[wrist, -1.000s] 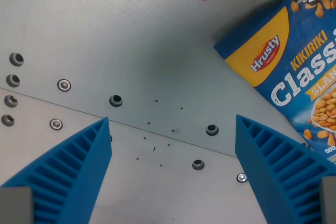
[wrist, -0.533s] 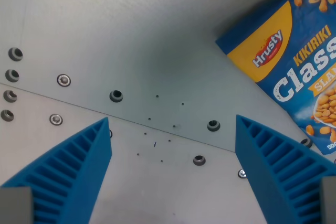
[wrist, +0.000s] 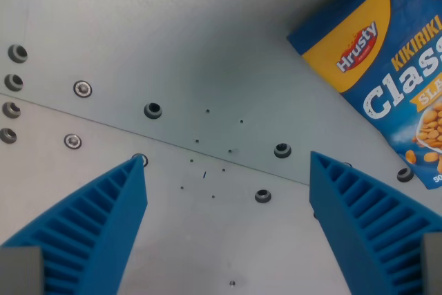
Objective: Rotate around gripper negative y
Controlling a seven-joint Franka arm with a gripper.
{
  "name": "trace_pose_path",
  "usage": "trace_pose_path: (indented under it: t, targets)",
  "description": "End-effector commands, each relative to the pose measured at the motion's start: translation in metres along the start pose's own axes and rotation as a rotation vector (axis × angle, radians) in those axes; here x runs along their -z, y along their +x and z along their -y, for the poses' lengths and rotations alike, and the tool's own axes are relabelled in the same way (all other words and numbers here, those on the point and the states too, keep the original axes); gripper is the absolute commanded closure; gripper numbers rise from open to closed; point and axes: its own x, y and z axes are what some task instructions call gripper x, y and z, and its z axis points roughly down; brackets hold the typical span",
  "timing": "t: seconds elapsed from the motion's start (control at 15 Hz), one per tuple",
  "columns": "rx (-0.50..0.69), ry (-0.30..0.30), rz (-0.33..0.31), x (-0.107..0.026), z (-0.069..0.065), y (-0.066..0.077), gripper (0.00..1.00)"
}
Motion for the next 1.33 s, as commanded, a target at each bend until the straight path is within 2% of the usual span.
trace_pose_path:
  t: [0.07, 1.33]
  targets:
    - [-0.006, -0.010, 0.210, 0.0089, -0.0009, 0.0068, 0.00]
    - [-0.007, -0.010, 0.464, 0.0089, -0.0009, 0.0068, 0.00]
